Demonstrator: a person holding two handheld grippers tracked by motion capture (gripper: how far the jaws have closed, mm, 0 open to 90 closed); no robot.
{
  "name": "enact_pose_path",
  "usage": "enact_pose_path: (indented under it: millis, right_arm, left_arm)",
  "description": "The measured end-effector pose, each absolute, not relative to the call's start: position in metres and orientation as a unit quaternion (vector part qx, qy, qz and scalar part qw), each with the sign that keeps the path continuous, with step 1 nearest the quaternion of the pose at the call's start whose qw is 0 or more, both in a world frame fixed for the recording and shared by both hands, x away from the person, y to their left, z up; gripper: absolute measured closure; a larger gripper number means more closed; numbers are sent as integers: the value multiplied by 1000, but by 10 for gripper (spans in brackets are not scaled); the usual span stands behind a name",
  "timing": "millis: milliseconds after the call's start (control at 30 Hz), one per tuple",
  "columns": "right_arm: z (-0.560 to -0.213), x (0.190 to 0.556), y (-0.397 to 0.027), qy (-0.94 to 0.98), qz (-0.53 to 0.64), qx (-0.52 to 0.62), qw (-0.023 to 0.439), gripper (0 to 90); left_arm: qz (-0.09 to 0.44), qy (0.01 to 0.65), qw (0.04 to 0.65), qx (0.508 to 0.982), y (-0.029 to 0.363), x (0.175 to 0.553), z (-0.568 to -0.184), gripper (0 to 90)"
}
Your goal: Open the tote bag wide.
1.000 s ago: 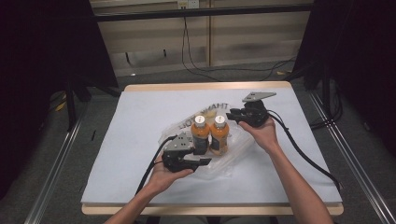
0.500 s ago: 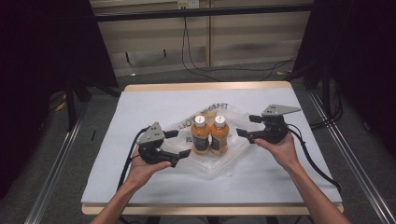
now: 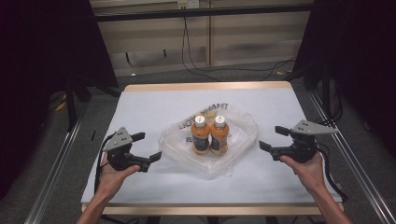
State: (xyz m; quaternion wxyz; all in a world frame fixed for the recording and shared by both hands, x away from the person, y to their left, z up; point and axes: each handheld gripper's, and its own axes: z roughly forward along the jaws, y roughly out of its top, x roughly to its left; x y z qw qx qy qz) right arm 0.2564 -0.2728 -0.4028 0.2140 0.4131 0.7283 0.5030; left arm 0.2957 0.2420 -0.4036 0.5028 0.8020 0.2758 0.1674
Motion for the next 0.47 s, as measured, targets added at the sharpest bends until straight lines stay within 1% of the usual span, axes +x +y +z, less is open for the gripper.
enact_pose_path:
  millis: [167, 267, 367, 400, 467]
  right_arm:
    - [-413, 233, -289, 710, 496, 440, 238, 146]
    - [-420, 221, -297, 696, 498, 458, 239, 144]
    - [-425, 207, -305, 683, 502, 473, 242, 134]
    - [-426, 204, -308, 678, 503, 474, 248, 133]
    - [-426, 199, -309, 675, 503, 476, 255, 126]
  left_arm:
    - [170, 307, 499, 793, 257, 282, -418, 44]
    - [171, 318, 488, 795, 265, 274, -429, 44]
    - [159, 326, 481, 798, 271, 270, -438, 31]
    - [160, 324, 481, 799, 273, 269, -439, 31]
    - [147, 325, 485, 798, 276, 267, -441, 30]
